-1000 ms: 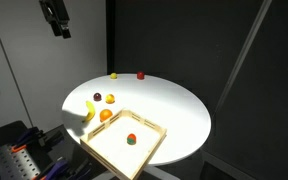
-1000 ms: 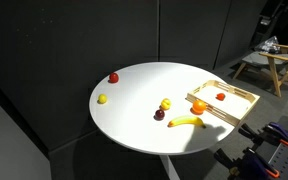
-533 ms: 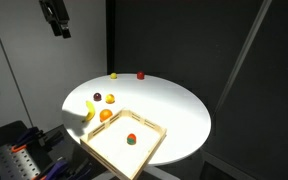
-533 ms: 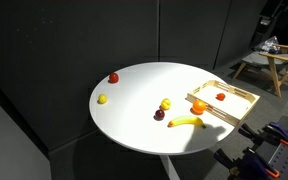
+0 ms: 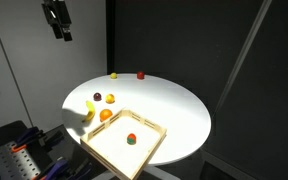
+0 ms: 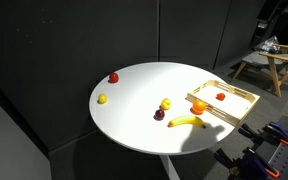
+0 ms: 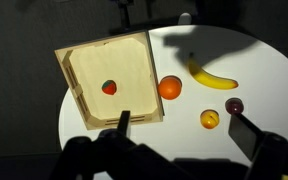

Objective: Remove the orange object from the wooden tray

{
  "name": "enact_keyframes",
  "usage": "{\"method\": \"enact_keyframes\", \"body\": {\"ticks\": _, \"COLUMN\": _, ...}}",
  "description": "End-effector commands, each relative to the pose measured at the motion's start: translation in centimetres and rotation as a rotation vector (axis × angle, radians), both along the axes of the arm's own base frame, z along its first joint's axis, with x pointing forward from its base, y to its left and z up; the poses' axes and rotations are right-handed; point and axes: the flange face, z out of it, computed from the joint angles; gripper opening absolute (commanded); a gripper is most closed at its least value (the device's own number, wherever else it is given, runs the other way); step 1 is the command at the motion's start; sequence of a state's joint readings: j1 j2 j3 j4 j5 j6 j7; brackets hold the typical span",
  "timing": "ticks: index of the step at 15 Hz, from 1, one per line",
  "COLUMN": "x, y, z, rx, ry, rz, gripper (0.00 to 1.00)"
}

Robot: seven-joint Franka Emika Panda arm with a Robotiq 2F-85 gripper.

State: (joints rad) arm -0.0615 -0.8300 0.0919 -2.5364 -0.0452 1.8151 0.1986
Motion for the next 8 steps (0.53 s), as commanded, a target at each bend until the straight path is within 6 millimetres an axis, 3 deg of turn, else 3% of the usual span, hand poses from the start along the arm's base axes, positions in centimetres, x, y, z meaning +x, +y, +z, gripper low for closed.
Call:
{"method": "enact_keyframes", "body": {"ticks": 1, "x": 2.2, "y": -0.1, "z": 0.0, "rx": 0.004, "ry": 0.029, "rz": -0.024, "gripper": 1.0}}
{"method": "enact_keyframes", "body": {"ticks": 8, "x": 6.6, "y": -0.6, "z": -2.3, "rx": 0.029, "ry": 0.138, "rz": -0.01, "gripper": 1.0}}
